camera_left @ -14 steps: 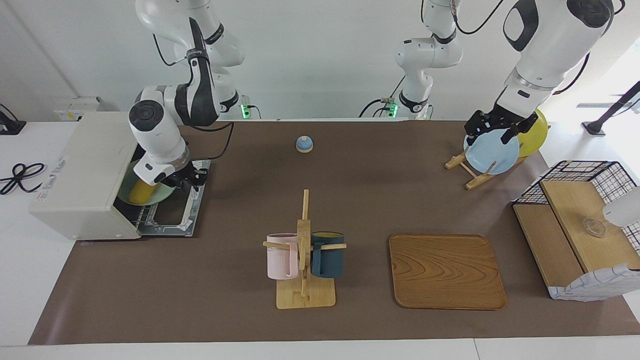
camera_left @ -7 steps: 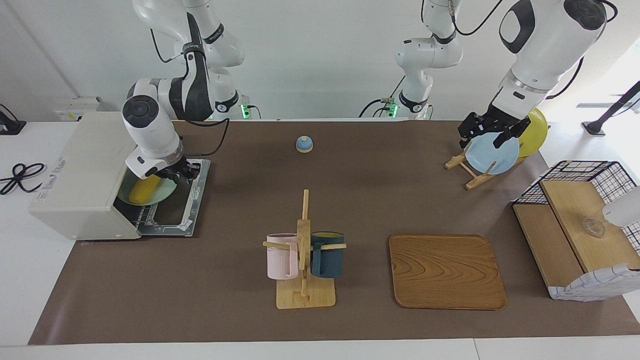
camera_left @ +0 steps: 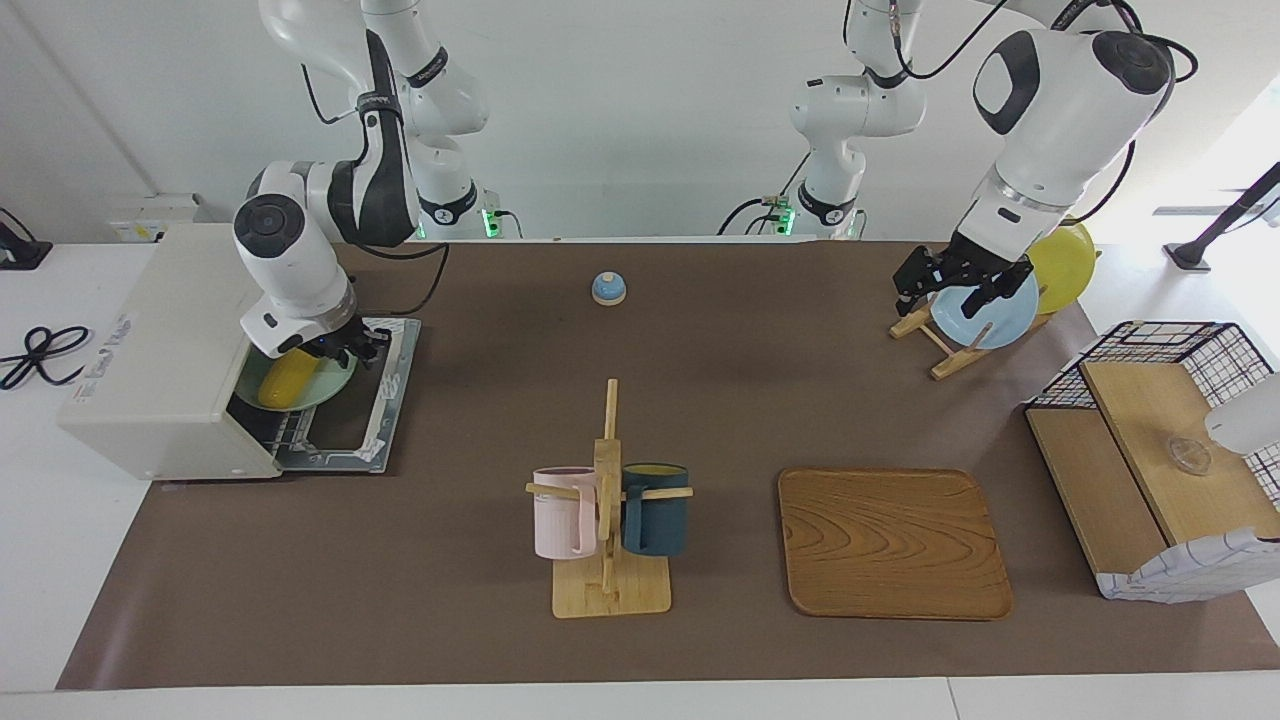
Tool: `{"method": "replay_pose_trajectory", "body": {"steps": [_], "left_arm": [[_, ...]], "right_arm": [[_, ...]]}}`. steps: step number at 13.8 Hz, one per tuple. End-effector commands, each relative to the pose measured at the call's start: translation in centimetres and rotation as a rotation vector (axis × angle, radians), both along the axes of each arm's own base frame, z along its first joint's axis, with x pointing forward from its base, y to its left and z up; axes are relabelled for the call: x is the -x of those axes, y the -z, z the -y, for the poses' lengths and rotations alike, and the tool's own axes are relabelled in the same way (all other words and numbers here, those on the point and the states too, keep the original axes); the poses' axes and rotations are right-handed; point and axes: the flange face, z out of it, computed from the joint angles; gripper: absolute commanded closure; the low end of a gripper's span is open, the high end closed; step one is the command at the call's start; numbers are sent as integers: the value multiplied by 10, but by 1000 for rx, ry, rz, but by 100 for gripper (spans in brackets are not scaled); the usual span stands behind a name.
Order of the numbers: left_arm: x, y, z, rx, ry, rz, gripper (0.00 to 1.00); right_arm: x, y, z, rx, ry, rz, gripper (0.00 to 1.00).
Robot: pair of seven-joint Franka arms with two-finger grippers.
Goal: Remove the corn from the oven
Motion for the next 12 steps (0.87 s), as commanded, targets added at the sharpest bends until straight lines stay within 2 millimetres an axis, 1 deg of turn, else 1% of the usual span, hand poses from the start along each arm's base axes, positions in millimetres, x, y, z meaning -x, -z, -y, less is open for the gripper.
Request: {"method": "replay_pose_trajectory", "body": {"steps": [1, 3, 5, 7, 9, 11, 12], "left_arm": [[1, 11, 3, 23, -4, 6, 0], [3, 18, 7, 23, 0, 11, 0], [2, 18, 7, 23, -2, 13, 0], [2, 18, 7, 23, -3, 13, 0], [3, 18, 7, 23, -1, 11, 0], [3, 18, 7, 23, -3, 11, 0], [3, 18, 7, 23, -3, 11, 0]], "right_arm": [[16, 2, 6, 11, 5, 25, 64], [20, 4, 11, 11, 16, 16, 71], [21, 3, 8, 13, 11, 10, 100], [21, 3, 1, 22, -12, 4, 100], [16, -6, -21, 55, -76, -12, 100], [2, -24, -40, 72, -99, -43, 100], [-5, -34, -53, 76, -116, -49, 100]]}}
